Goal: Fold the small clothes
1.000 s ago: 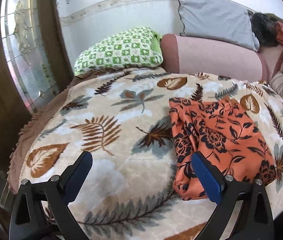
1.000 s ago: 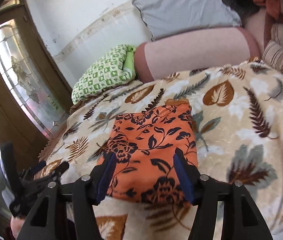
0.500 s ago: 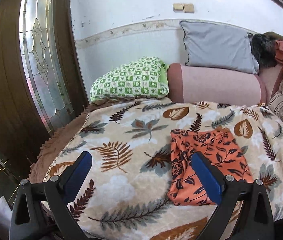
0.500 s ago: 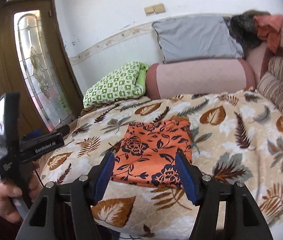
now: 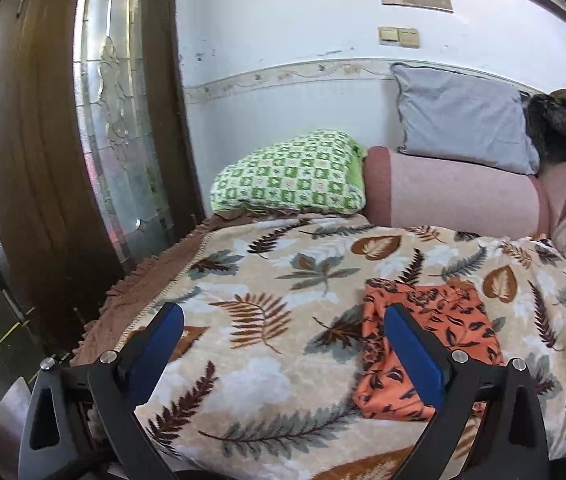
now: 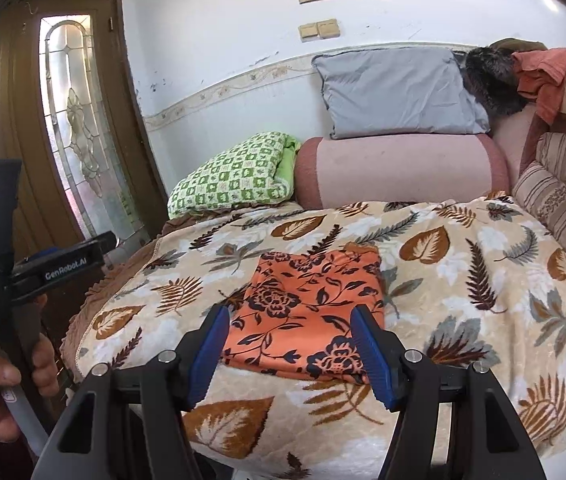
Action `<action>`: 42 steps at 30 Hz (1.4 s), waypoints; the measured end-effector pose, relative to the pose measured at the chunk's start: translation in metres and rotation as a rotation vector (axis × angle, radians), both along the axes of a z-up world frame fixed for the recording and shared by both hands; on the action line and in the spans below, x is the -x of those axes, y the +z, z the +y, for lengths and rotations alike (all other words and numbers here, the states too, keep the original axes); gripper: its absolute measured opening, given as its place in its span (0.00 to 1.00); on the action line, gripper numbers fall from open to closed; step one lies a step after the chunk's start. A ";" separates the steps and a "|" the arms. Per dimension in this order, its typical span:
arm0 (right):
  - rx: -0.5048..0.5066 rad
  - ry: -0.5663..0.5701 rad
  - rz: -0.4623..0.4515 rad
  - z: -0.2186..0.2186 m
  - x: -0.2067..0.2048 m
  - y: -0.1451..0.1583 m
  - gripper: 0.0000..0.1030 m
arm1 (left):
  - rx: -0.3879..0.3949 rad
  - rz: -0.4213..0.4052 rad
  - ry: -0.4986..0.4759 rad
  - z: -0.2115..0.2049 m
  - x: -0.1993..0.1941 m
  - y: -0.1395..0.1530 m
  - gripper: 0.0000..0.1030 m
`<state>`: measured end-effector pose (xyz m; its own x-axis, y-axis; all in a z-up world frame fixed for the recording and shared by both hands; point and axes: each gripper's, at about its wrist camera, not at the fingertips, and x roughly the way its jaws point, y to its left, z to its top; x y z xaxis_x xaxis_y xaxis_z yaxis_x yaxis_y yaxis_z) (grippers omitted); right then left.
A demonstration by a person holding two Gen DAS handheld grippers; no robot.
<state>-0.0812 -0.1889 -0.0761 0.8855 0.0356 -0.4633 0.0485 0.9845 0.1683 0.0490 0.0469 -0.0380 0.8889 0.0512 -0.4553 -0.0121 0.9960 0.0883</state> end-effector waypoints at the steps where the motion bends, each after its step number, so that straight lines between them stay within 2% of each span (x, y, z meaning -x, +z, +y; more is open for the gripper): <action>1: -0.002 0.005 0.002 0.002 -0.002 -0.001 0.65 | -0.006 -0.006 0.004 0.001 0.000 0.000 0.97; 13: 0.009 0.052 0.005 0.018 -0.017 -0.002 0.65 | 0.000 -0.006 0.009 0.009 -0.006 0.000 0.97; 17: 0.014 0.059 0.005 0.021 -0.019 -0.002 0.65 | -0.013 -0.019 0.003 0.007 -0.005 0.001 0.97; 21: 0.016 0.061 0.001 0.022 -0.020 -0.001 0.65 | -0.061 -0.062 0.026 0.003 0.003 0.003 0.97; 42: 0.017 0.045 0.012 0.018 -0.018 -0.001 0.65 | -0.006 -0.009 -0.022 0.005 0.011 0.008 0.97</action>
<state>-0.0633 -0.1712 -0.0775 0.8775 0.0674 -0.4748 0.0061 0.9884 0.1516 0.0380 0.0516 -0.0305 0.8938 0.0338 -0.4473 0.0093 0.9955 0.0940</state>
